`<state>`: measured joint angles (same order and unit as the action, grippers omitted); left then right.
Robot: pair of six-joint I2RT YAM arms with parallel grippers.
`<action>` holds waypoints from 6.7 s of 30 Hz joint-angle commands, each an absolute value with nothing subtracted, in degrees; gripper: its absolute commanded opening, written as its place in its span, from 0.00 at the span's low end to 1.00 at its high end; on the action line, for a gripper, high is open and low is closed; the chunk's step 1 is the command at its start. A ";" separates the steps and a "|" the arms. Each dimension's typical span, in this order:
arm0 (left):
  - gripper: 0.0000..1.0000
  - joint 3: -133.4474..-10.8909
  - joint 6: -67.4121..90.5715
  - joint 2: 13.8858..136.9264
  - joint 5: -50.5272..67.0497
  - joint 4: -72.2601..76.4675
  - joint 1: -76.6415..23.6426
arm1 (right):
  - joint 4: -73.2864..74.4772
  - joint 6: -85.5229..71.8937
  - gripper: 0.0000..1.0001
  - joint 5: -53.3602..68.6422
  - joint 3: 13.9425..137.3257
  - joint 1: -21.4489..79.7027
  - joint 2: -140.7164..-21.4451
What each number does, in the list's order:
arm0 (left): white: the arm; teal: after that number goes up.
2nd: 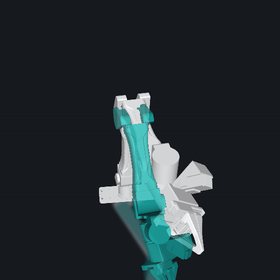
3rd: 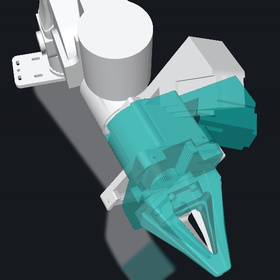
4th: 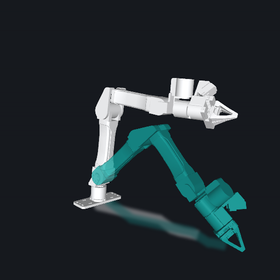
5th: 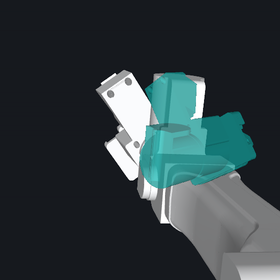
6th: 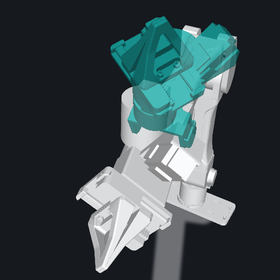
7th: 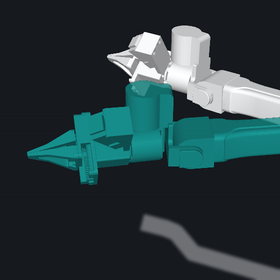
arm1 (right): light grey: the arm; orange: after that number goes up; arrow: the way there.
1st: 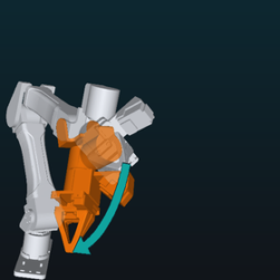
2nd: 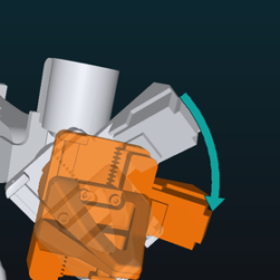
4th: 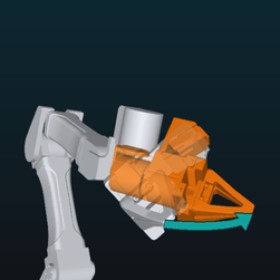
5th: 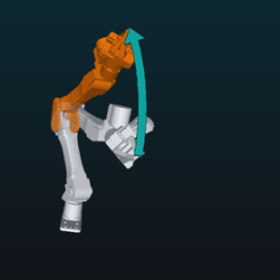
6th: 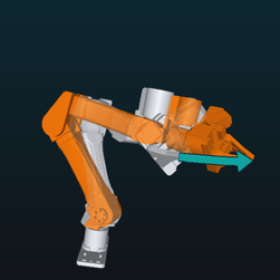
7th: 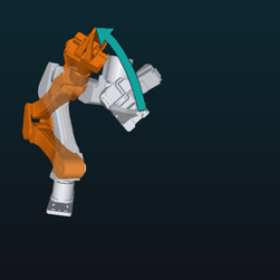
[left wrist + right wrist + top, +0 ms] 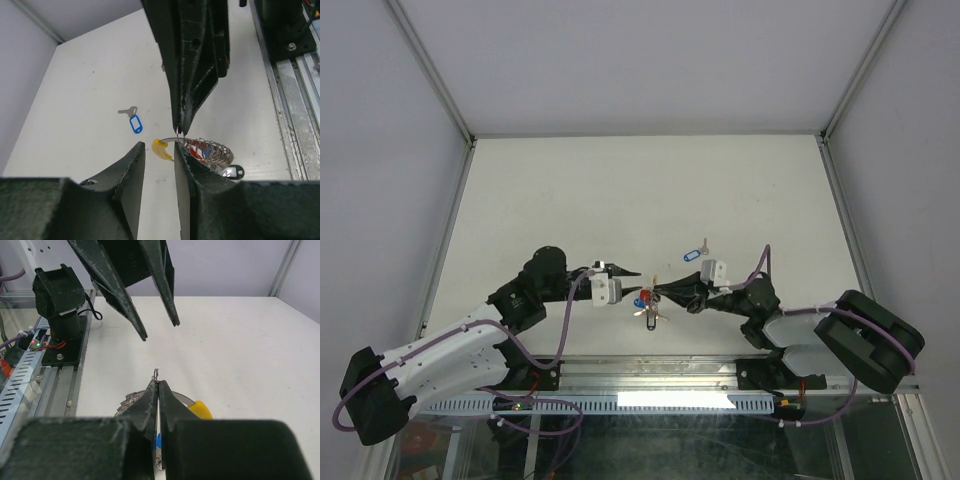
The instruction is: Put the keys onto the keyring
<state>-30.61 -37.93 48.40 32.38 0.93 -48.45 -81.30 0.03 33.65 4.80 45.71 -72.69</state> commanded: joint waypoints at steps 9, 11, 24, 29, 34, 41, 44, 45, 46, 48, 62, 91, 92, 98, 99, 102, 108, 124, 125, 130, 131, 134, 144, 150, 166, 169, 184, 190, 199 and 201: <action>0.31 -18.87 5.80 45.24 10.73 30.09 -48.87 | -93.91 -0.36 0.00 31.35 3.35 45.53 -74.32; 0.31 -17.13 3.52 46.19 17.62 34.66 -48.96 | -93.95 -0.26 0.00 31.32 3.45 45.53 -74.60; 0.34 -12.60 -4.52 51.50 31.67 48.15 -49.00 | -93.96 -0.34 0.00 32.77 4.51 45.48 -74.96; 0.32 -13.34 -4.25 53.81 31.59 48.14 -48.97 | -93.95 -0.44 0.00 33.23 4.79 45.49 -74.76; 0.30 -13.06 -4.57 54.49 29.38 48.23 -48.96 | -93.95 -0.36 0.00 33.69 4.53 45.55 -74.37; 0.30 -12.88 -4.40 55.05 25.31 48.96 -48.96 | -93.96 -0.26 0.00 34.21 4.57 45.58 -74.23; 0.30 -13.24 -4.16 56.09 26.47 48.99 -48.96 | -93.96 -0.22 0.00 34.28 4.53 45.54 -74.01; 0.29 -13.31 -4.11 56.46 27.01 49.09 -49.00 | -93.94 -0.26 0.00 34.32 4.56 45.55 -73.94; 0.30 -13.35 -4.05 56.84 27.60 49.17 -48.96 | -93.94 -0.19 0.00 34.35 4.57 45.53 -73.92; 0.30 -13.36 -3.91 57.52 28.61 49.40 -48.98 | -93.92 -0.18 0.00 34.28 4.49 45.51 -73.80; 0.20 -14.78 -4.03 62.06 30.41 51.19 -48.96 | -93.96 -0.09 0.00 34.61 4.22 45.55 -73.48; 0.00 -30.13 -24.23 58.93 34.86 11.27 -49.01 | -72.27 6.03 0.27 33.89 4.15 45.52 -60.52; 0.00 -31.62 -25.86 59.11 34.55 8.19 -49.01 | -68.98 7.09 0.29 33.61 4.35 45.46 -58.43; 0.00 -41.00 -36.28 61.44 32.10 -10.81 -48.97 | -50.44 12.34 0.33 29.29 5.35 45.52 -46.72; 0.00 -42.67 -37.77 61.95 31.82 -13.67 -49.02 | -48.32 12.91 0.33 28.81 5.42 45.53 -45.58; 0.00 -47.11 -41.43 63.40 30.73 -20.52 -48.98 | -45.58 13.26 0.33 28.30 5.28 45.47 -43.44; 0.00 -55.31 -46.53 65.85 27.97 -31.31 -49.21 | -47.07 12.91 0.34 29.08 5.77 45.52 -45.47; 0.00 -69.28 -52.30 74.09 8.96 -49.39 -58.05 | -70.43 3.89 0.34 31.56 8.23 45.99 -62.53; 0.00 -69.45 -52.45 74.17 8.96 -49.39 -58.09 | -71.04 3.62 0.34 31.73 8.47 46.22 -63.37; 0.00 -70.03 -52.58 74.57 8.70 -49.38 -58.33 | -73.52 2.64 0.34 32.29 10.06 47.13 -66.86; 0.00 -70.05 -52.70 74.72 8.70 -49.39 -58.36 | -74.16 2.29 0.34 32.44 10.36 47.21 -67.89; 0.00 -70.20 -52.68 74.88 8.78 -49.31 -58.45 | -76.29 1.58 0.34 32.63 11.43 47.58 -70.36; 0.00 -70.22 -52.62 74.88 9.07 -49.30 -58.62 | -80.01 0.40 0.30 32.61 13.70 48.34 -76.00; 0.00 -69.97 -52.59 74.85 9.25 -49.31 -58.63 | -79.44 0.77 0.30 31.99 14.60 48.56 -77.39; 0.00 -69.71 -52.80 74.49 8.97 -49.30 -58.71 | -75.18 3.38 0.28 31.30 15.27 49.23 -77.64; 0.00 -69.70 -52.76 74.40 8.97 -49.31 -58.71 | -74.17 4.09 0.30 31.10 15.12 49.27 -77.23; 0.00 -69.96 -52.30 74.52 9.57 -49.33 -58.80 | -73.35 4.31 0.22 30.84 15.99 49.35 -77.91; 0.00 -70.31 -52.28 74.70 9.58 -49.30 -58.80 | -72.92 4.52 0.21 31.00 16.43 49.44 -78.33; 0.00 -70.19 -51.97 74.19 10.72 -49.30 -58.80 | -72.99 5.19 0.00 30.21 15.72 49.48 -77.47; 0.00 -69.82 -51.56 73.73 11.17 -49.05 -58.78 | -73.56 5.39 0.00 29.75 15.20 49.48 -77.11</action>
